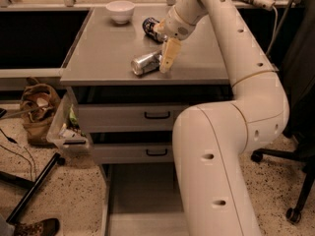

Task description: Place redbull can into bottom drawer

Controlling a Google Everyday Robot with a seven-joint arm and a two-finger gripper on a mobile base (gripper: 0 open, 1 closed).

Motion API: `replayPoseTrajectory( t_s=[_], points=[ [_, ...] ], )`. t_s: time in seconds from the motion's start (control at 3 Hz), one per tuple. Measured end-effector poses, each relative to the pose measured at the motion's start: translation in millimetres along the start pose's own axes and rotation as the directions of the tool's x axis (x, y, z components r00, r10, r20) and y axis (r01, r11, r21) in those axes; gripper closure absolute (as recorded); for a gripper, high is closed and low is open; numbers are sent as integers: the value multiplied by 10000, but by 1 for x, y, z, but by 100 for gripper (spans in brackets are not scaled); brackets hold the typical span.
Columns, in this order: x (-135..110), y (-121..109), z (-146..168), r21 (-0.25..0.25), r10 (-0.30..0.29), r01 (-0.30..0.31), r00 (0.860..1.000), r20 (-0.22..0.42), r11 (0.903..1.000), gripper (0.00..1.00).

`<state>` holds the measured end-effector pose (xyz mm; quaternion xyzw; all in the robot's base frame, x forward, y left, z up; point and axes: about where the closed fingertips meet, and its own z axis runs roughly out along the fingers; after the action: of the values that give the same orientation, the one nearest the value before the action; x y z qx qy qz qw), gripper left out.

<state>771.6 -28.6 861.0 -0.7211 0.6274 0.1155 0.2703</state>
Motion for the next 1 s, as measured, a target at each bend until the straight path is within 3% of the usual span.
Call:
replayPoseTrajectory(
  t_s=[0.67,1.0],
  points=[
    [11,7,16,-479,49,-57,9998,-167,9988,0],
    [11,7,16,-482,50,-58,9998,-170,9988,20]
  ],
)
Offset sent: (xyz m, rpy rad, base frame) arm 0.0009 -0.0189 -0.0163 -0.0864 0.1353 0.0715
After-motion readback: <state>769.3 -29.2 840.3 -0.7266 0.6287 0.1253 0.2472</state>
